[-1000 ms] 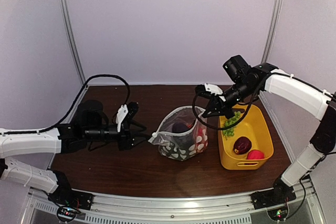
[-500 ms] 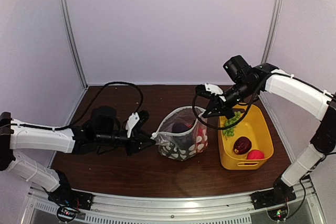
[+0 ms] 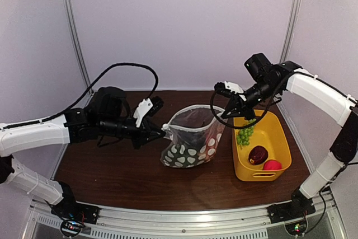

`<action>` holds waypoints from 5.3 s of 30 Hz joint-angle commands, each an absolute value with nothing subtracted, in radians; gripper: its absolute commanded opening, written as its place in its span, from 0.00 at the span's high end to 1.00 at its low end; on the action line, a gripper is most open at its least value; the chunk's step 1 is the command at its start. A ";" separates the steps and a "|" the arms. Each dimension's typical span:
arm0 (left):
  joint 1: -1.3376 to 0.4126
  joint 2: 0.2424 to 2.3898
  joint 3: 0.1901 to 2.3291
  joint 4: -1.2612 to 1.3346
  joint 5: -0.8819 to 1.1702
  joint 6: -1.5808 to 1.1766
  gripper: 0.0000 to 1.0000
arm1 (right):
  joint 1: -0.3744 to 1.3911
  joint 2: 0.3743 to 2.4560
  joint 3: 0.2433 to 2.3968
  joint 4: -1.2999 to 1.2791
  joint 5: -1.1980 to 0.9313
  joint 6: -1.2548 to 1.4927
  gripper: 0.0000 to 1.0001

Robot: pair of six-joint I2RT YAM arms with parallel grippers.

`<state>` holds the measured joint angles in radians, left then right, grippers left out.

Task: Place the food in the zip-top bag and seal the zipper
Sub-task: Adjust the zipper food storage bag at the center of the board, then zip the zipper on the zipper food storage bag.

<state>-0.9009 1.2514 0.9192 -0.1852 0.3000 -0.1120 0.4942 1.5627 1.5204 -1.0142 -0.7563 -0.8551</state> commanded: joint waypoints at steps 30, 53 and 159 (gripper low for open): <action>-0.941 1.370 1.351 -0.666 0.303 -0.024 0.96 | 0.892 1.544 1.696 -0.852 -0.600 -0.683 0.35; -0.951 1.135 1.125 -0.506 0.214 -0.099 1.00 | 1.036 1.697 1.663 -0.677 -0.535 -0.587 0.39; -0.888 1.020 0.931 -0.256 -0.012 -0.105 1.00 | 0.566 1.665 1.645 -1.017 -0.582 -0.704 1.00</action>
<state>-0.9039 1.0031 0.9272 -0.3202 -0.0414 -0.1028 0.5903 1.6764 1.6440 -0.9783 -0.5915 -0.7055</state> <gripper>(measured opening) 0.017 0.046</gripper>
